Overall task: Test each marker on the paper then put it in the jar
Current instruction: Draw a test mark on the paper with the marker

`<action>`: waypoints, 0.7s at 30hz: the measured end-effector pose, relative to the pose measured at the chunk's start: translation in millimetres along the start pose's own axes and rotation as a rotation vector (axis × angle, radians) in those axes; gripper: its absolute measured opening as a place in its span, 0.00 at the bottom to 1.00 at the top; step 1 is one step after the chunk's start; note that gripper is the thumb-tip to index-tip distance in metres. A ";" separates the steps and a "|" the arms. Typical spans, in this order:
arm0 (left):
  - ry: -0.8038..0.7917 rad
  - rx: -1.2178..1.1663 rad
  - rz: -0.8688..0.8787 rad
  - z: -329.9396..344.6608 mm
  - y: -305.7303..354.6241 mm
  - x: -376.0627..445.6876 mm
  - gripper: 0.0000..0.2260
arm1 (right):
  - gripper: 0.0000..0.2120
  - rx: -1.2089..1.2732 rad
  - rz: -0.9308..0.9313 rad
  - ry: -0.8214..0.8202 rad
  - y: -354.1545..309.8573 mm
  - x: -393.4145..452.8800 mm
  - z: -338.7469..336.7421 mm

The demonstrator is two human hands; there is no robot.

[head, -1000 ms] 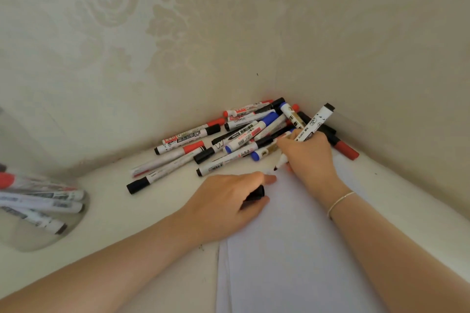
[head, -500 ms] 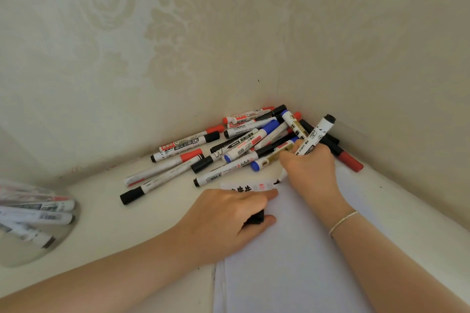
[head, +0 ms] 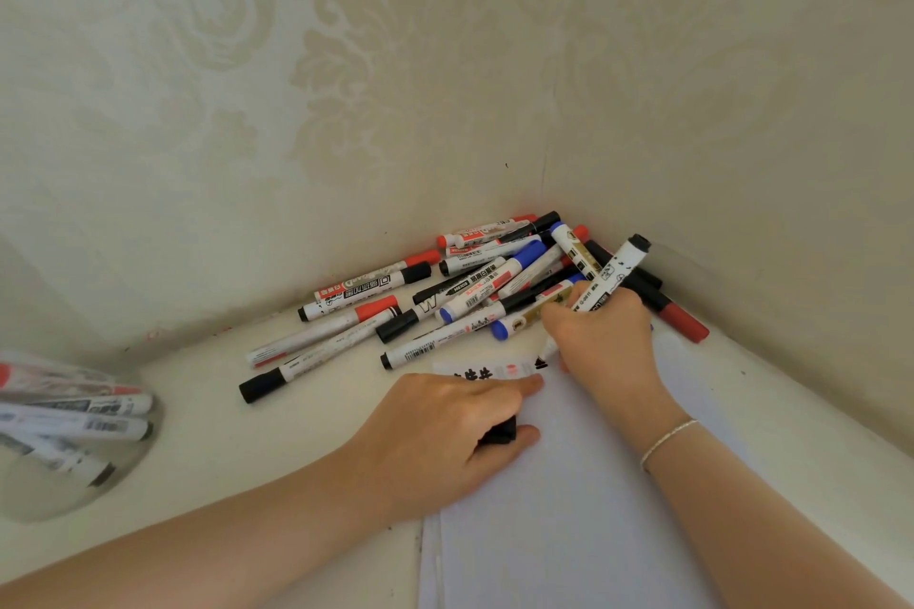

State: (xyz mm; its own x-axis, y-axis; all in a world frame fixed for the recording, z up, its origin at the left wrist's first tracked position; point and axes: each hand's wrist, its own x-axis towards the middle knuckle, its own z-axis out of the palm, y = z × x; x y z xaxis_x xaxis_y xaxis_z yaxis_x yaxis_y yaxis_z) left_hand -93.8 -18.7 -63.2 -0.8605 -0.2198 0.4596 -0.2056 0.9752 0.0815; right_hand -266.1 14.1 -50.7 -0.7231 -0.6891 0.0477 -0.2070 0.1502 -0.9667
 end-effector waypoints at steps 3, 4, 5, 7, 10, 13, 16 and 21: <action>-0.007 -0.008 -0.005 -0.6 0.1 -0.1 0.13 | 0.10 -0.006 -0.005 -0.012 -0.6 -0.3 -0.1; -0.012 -0.007 -0.009 -0.6 0.0 -0.3 0.13 | 0.11 0.006 -0.001 -0.005 -0.4 0.0 -0.6; -0.017 -0.005 -0.011 -0.5 0.1 -0.4 0.13 | 0.12 0.021 0.004 0.005 -0.5 0.4 -1.0; -0.021 -0.007 -0.013 -0.4 0.3 -0.6 0.14 | 0.12 0.032 0.010 0.012 -0.5 0.3 -0.7; -0.031 -0.031 -0.021 -1.5 1.2 -0.5 0.15 | 0.14 0.002 0.010 -0.001 -0.3 -0.3 0.9; -0.041 -0.107 -0.102 -5.3 2.3 -0.1 0.15 | 0.13 0.100 0.028 0.005 -0.5 0.3 -1.5; -0.031 -0.184 -0.237 -8.9 3.4 0.5 0.14 | 0.14 0.285 0.018 -0.022 -2.8 -0.8 -8.3; -0.007 -0.384 -0.538 -8.2 0.2 4.9 0.13 | 0.08 0.700 0.047 -0.292 -10.8 -7.5 -9.5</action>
State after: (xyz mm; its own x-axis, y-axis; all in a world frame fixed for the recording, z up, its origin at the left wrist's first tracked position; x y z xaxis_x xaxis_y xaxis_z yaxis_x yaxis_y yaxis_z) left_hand -94.3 -19.5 -53.7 -0.6875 -0.6778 0.2607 -0.4283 0.6683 0.6083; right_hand -264.7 24.5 -38.2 -0.4972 -0.8672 0.0281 0.3563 -0.2336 -0.9047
